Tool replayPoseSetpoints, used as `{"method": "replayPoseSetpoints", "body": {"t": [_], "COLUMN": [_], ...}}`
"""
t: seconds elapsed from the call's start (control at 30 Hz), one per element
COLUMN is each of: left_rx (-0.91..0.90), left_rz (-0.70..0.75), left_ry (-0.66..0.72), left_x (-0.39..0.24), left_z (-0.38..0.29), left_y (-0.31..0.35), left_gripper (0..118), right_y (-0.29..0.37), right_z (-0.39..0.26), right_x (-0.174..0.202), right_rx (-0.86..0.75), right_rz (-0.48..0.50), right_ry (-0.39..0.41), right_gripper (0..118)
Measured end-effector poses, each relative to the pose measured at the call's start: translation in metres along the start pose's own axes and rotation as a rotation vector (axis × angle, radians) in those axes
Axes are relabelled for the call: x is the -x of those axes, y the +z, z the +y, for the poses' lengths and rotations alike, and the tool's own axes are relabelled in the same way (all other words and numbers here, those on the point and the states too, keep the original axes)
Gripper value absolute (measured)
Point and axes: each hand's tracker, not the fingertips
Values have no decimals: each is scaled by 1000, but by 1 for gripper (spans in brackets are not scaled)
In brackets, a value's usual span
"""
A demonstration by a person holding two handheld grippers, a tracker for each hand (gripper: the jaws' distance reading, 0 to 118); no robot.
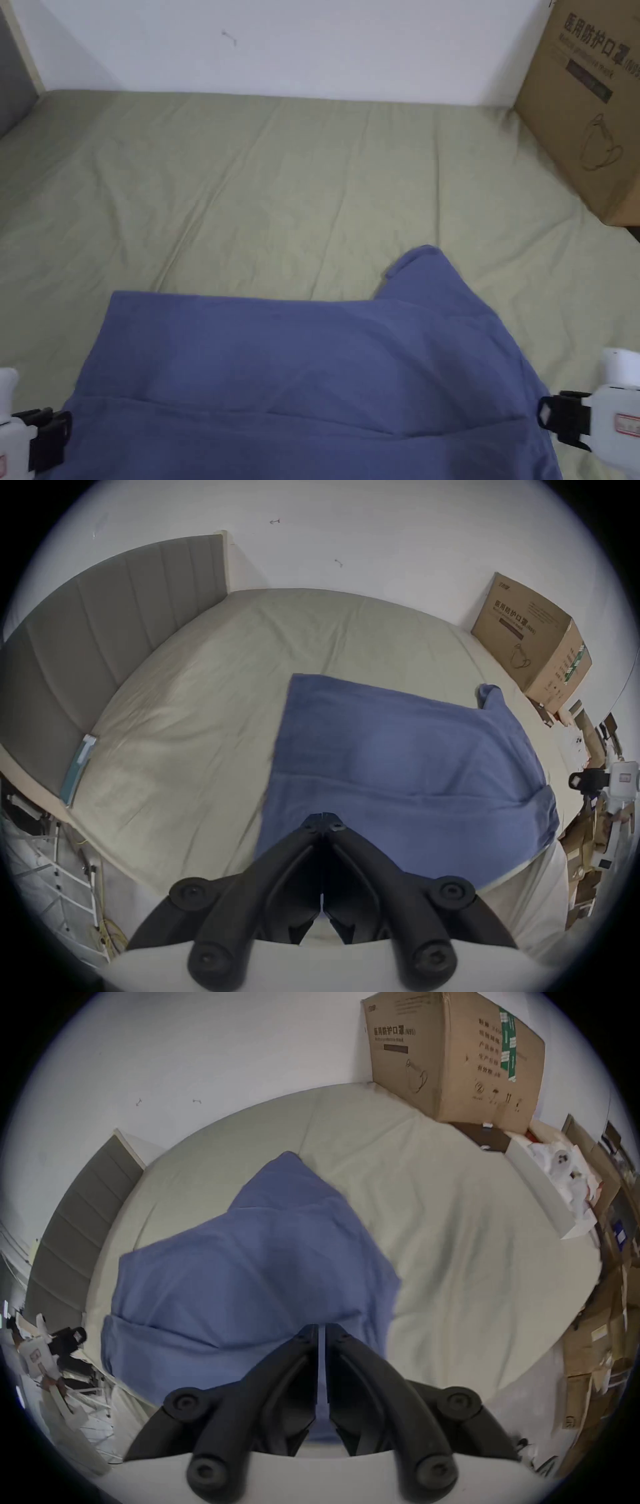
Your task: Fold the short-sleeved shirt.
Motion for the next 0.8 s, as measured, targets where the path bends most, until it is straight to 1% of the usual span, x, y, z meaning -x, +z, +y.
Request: {"method": "replayPoseSetpoints", "body": {"t": [0.03, 0.1, 0.17, 0.23, 0.27, 0.3, 0.33, 0.37, 0.4, 0.47, 0.53, 0.6, 0.63, 0.67, 0.7, 0.77, 0.8], "left_rx": [7, 22, 41, 42, 42, 39, 39, 42, 43, 52, 72, 85, 93, 100, 110, 127, 113], "left_rz": [-9, -10, -19, -28, -35, -37, -36, -32, -26, -14, -7, 1, 5, 6, 4, -9, -14], "left_ry": [-1, 2, -22, -27, -29, -29, -26, -25, -25, -19, -11, -9, -13, -17, -20, -20, -11], "left_x": [-4, -13, -23, -26, -26, -27, -26, -28, -29, -25, -27, -25, -26, -27, -25, -18, -14], "left_z": [3, 9, 16, 26, 32, 37, 41, 46, 50, 56, 60, 61, 62, 63, 64, 67, 69], "left_y": [-8, -26, -35, -46, -52, -58, -63, -68, -72, -84, -92, -101, -104, -106, -108, -116, -120], "left_gripper": [0, 0, 0, 0, 0, 0, 0, 0, 0, 0, 0, 0, 0, 0, 0, 0, 2], "right_y": [-9, -30, -50, -65, -74, -86, -98, -113, -127, -158, -193, -227, -241, -249, -243, -231, -225], "right_z": [2, 7, 22, 50, 69, 88, 106, 125, 143, 173, 192, 199, 195, 188, 187, 192, 191], "right_x": [4, 13, 18, 21, 23, 24, 25, 26, 25, 21, 16, 12, 11, 12, 16, 21, 22], "right_rx": [20, 48, 86, 65, 62, 66, 64, 65, 64, 73, 124, 208, 275, 287, 231, 226, 214], "right_rz": [23, 24, 49, 33, 32, 21, -22, -45, -37, -49, -64, -121, -126, -120, -133, -130, -150], "right_ry": [-8, 2, 46, 82, 112, 134, 139, 152, 160, 141, 133, 149, 138, 149, 169, 197, 239], "right_gripper": [0, 0, 0, 0, 16, 43, 70, 78, 78, 78, 78, 71, 69, 66, 56, 42, 33]}}
